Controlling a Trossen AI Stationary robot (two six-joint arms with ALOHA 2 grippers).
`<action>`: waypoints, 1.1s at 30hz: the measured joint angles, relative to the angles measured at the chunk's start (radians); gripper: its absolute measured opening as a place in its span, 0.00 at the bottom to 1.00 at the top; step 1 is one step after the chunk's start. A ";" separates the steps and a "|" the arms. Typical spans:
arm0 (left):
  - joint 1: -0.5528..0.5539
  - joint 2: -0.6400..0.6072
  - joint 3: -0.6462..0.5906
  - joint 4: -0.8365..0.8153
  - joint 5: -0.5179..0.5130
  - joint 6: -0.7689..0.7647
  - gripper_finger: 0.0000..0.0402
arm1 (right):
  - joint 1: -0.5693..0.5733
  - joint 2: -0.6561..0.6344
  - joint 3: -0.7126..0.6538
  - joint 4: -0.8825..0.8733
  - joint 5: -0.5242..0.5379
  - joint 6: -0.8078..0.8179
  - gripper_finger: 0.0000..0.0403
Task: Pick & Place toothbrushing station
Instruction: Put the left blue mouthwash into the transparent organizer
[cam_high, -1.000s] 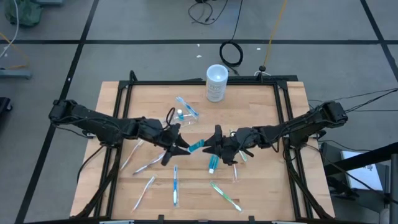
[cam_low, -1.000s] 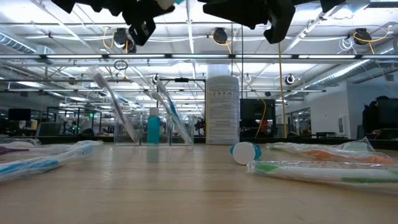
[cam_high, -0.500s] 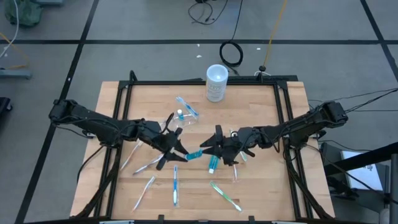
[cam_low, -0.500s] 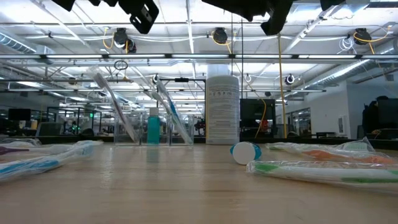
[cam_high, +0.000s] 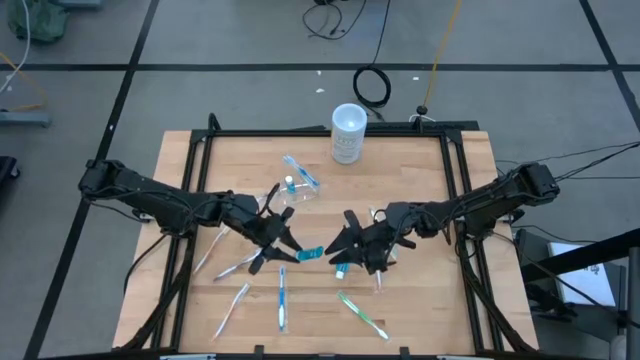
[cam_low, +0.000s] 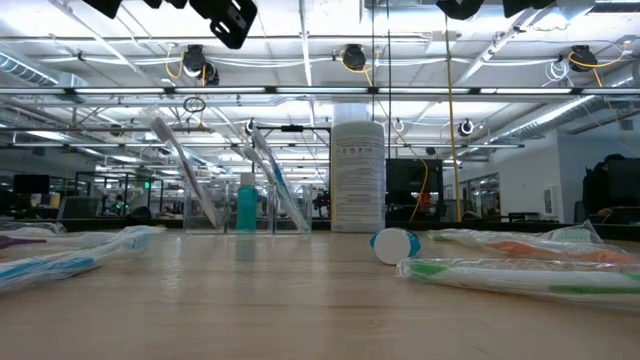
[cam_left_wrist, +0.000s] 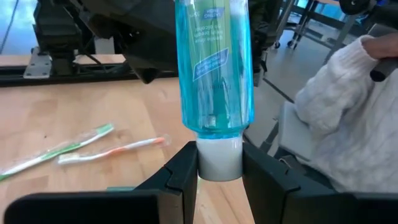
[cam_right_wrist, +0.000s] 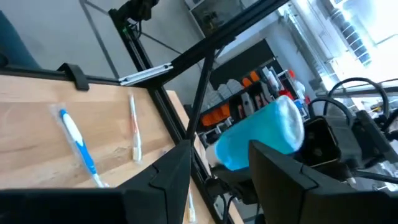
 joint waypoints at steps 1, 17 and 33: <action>0.000 0.000 0.000 0.000 0.001 -0.010 0.26 | 0.000 0.000 0.000 0.000 0.000 0.007 0.39; 0.000 0.000 0.000 -0.003 0.000 0.007 0.26 | -0.021 -0.001 0.000 0.048 0.003 0.075 0.39; -0.001 0.000 0.000 0.006 -0.082 0.043 0.26 | -0.075 0.000 0.000 0.102 -0.128 0.162 0.39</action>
